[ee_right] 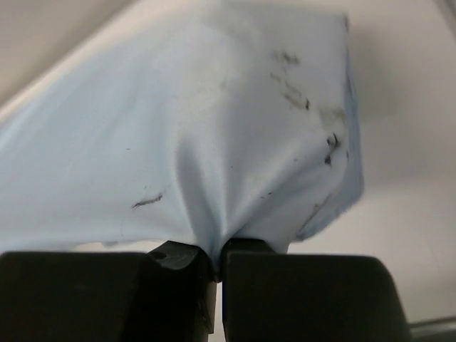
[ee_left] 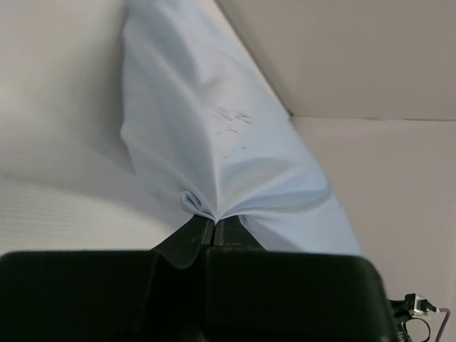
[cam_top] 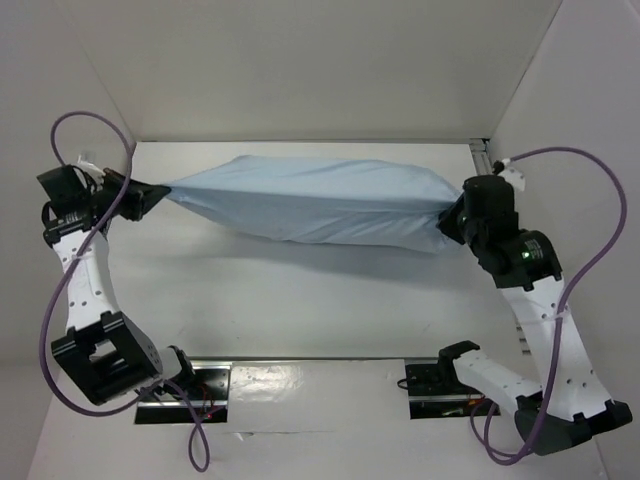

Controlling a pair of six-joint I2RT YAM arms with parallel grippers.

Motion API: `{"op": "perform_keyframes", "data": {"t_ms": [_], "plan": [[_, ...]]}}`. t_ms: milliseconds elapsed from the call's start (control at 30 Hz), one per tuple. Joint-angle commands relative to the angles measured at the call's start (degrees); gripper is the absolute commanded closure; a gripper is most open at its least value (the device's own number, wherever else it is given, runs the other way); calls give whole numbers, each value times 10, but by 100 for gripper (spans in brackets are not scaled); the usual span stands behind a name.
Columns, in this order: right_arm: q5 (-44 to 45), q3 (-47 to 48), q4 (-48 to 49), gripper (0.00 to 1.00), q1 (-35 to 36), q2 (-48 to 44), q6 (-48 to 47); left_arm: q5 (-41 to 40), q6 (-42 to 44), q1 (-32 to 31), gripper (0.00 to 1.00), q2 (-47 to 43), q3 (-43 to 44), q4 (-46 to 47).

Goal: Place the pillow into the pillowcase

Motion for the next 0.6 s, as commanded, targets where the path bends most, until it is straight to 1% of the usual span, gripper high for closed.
{"op": "perform_keyframes", "data": {"t_ms": [0, 33, 67, 100, 133, 167, 200, 233, 267, 367, 400, 433, 467, 500, 533, 567], "plan": [[233, 154, -32, 100, -19, -8, -51, -75, -32, 60, 100, -39, 89, 40], [247, 178, -32, 100, -19, -1, -66, -80, -38, 60, 100, -44, 112, 27], [247, 200, -26, 100, -19, -1, -76, -87, -38, 66, 100, -50, 169, 11], [247, 235, -21, 100, -19, -1, -85, -99, -32, 66, 100, -59, 198, -4], [247, 247, -15, 100, -19, -1, -92, -123, -32, 66, 100, -59, 224, -33], [247, 256, 1, 100, -19, 6, -109, -133, -25, 66, 100, -67, 269, -42], [247, 263, 8, 100, -19, 15, -115, -133, -25, 66, 100, -61, 296, -55], [229, 263, 17, 100, -19, 24, -124, -133, -19, 66, 100, -55, 317, -68], [229, 263, 25, 100, -14, 50, -132, -125, -24, 66, 100, -49, 330, -68], [205, 245, 59, 100, -14, 99, -139, -120, -39, 55, 100, -24, 312, -29], [205, 222, 88, 100, -14, 134, -140, -115, -39, 36, 100, -10, 296, -5], [205, 208, 107, 100, -14, 154, -146, -121, -39, 23, 100, 9, 295, -5], [193, 195, 127, 100, -23, 196, -146, -137, -23, -8, 100, 46, 288, -5], [178, 186, 162, 100, -49, 218, -146, -148, -16, -24, 100, 67, 281, 2], [153, 172, 181, 100, -69, 241, -146, -162, -7, -40, 100, 86, 281, 9], [92, 163, 202, 100, -87, 263, -146, -191, 7, -67, 100, 127, 274, 9]]}}
